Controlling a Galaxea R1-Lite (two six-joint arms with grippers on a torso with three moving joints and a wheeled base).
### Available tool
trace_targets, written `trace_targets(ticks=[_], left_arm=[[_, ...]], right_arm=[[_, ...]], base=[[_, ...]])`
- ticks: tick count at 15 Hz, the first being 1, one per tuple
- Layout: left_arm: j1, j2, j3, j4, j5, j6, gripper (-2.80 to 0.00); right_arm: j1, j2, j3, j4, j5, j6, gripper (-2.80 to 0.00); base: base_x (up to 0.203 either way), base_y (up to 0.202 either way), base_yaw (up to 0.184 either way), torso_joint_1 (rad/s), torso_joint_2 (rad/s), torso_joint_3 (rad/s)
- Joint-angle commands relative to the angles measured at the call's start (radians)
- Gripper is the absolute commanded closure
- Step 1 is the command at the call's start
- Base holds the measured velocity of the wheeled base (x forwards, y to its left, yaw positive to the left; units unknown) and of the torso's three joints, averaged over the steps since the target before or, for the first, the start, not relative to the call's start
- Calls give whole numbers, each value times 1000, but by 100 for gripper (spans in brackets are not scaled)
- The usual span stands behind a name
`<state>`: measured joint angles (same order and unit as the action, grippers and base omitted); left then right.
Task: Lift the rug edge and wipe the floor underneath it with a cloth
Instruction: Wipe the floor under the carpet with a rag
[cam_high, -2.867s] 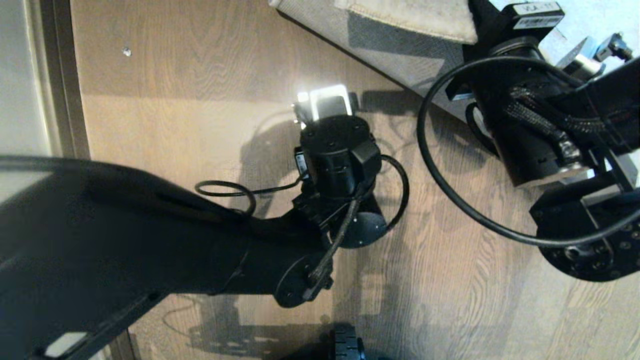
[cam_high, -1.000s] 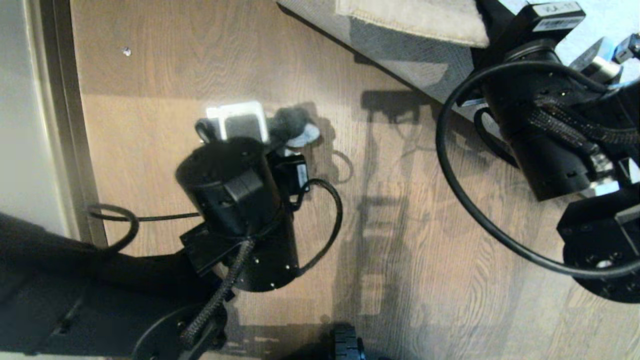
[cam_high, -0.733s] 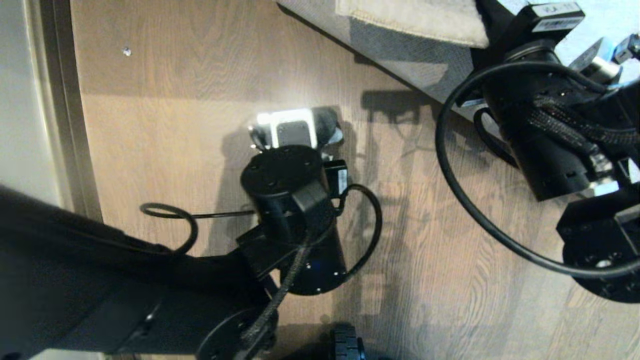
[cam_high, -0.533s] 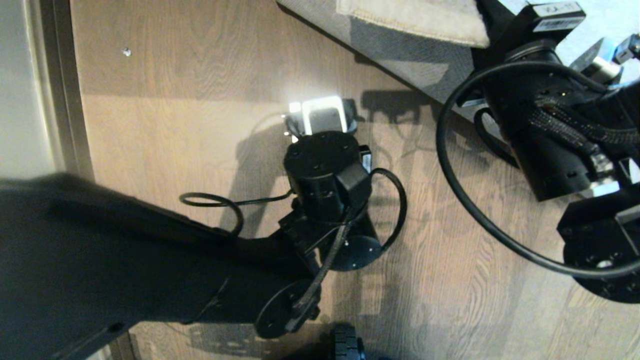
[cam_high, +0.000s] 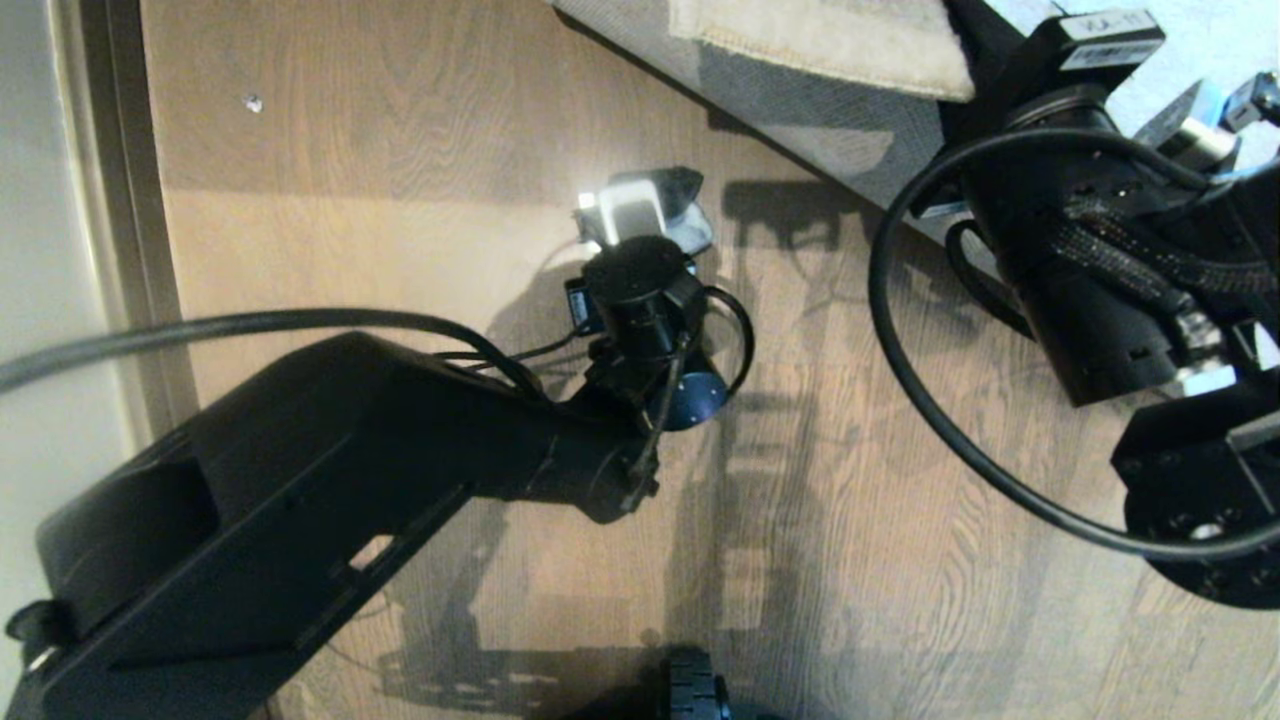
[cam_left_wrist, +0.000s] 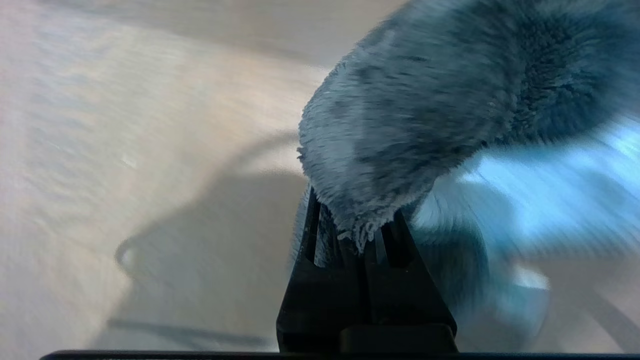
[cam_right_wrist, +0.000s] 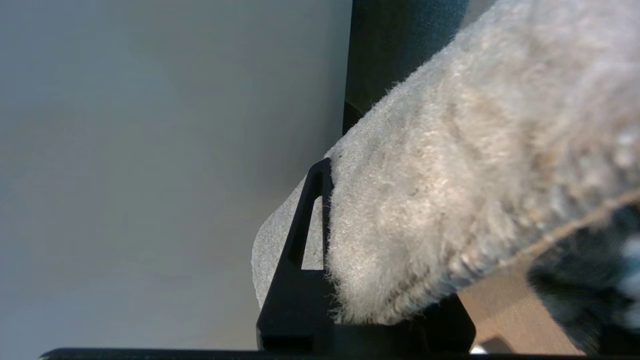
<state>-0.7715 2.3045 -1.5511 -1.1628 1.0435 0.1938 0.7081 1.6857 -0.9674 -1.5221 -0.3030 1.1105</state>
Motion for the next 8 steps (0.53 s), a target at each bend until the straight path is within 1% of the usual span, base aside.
trace_targets(ticks=[1, 4, 5, 7, 8], left_arm=[[101, 2, -4, -9, -2, 1, 0], [234, -38, -3, -7, -20, 2, 0], [268, -57, -1, -6, -26, 2, 0], [316, -100, 9, -5, -29, 3, 0], [328, -127, 21, -5, -29, 3, 0]], right_arm=[[1, 6, 1, -44, -1, 8, 0], [14, 7, 0, -44, -1, 6, 0], [17, 8, 1, -44, -1, 6, 0], [18, 5, 3, -44, -1, 6, 0], [19, 3, 3, -44, -1, 6, 0]], base=[[0, 0, 0, 0, 0, 0], [0, 0, 0, 0, 0, 0], [0, 0, 0, 0, 0, 0], [0, 0, 0, 0, 0, 0], [0, 0, 0, 0, 0, 0]])
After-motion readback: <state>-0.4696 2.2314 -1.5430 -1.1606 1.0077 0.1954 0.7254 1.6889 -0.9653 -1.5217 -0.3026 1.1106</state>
